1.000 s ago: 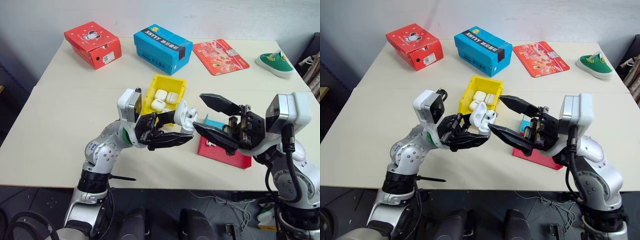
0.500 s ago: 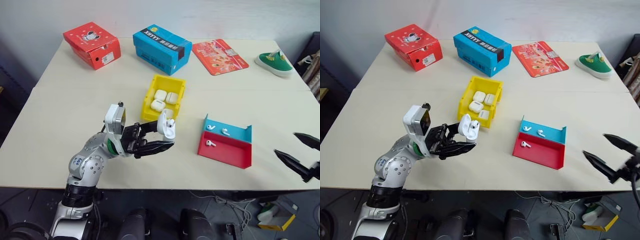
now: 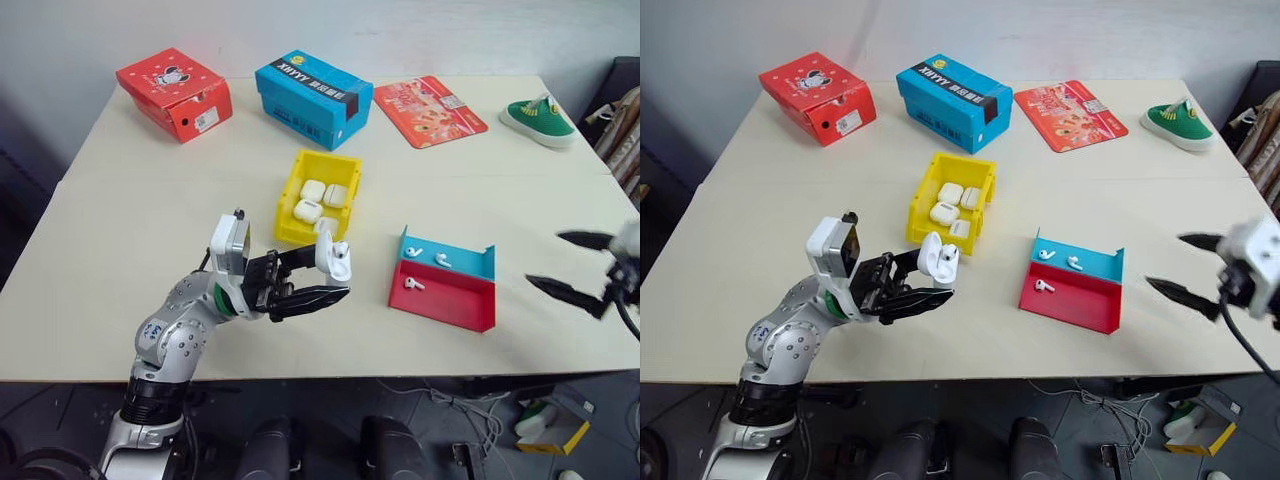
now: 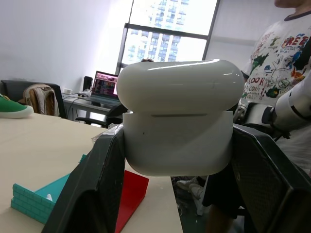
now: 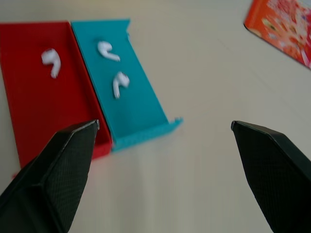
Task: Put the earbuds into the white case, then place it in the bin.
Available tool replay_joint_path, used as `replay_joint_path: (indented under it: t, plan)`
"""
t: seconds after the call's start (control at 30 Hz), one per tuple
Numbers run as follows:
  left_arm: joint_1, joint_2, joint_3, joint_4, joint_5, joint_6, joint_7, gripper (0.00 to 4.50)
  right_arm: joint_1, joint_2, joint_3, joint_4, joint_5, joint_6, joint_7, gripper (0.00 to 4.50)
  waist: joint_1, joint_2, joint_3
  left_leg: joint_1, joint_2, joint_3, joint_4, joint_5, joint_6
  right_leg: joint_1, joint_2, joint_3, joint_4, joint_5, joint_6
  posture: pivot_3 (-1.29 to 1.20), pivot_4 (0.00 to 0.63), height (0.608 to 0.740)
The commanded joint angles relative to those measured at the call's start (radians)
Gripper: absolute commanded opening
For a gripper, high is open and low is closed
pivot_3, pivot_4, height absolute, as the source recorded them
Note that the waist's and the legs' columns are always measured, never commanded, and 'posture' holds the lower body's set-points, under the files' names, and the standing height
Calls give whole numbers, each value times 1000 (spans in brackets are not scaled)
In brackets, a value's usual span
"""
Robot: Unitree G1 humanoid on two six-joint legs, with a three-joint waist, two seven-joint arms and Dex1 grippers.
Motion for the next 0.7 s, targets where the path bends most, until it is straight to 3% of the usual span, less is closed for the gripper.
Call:
replay_joint_path:
  t: [0.03, 0.13, 0.23, 0.47, 0.7]
  plan:
    - [-8, -8, -4, -34, 5, -18, 6, 2800, -135, -6, 158, -14, -43, 105, 10, 4294, 3, 0, 0, -1, 0, 0, 1, 0, 0, 0, 0, 0, -1, 0, 0, 0, 150, 740]
    - [-9, -8, -10, -33, 12, -25, 2, 2800, -285, 22, 323, 33, -146, 142, 14, 3634, 2, 0, 0, -2, -1, 0, 1, -1, 0, -1, -1, -1, -2, 0, 0, 0, 150, 740]
    - [-8, -5, -9, -35, 15, -27, 1, 2800, -353, 32, 419, 66, -202, 160, 52, 2651, 7, 0, 0, -2, -1, 0, 0, -1, 0, -1, -1, -4, -2, 0, 0, 0, 150, 740]
    - [10, -2, -2, -56, 15, -24, 13, 2800, -500, 139, 529, 237, -323, 148, 28, 2651, -1, 0, 0, -3, -1, 1, 0, -1, 0, -1, 0, -6, 1, 0, 0, 0, 150, 740]
    - [19, -7, -12, -78, 18, -22, 35, 2800, -565, 167, 578, 343, -399, 134, 55, 2651, -8, 0, 0, -3, -1, 1, 0, -1, 0, 0, 1, -6, 2, 0, 0, 0, 150, 740]
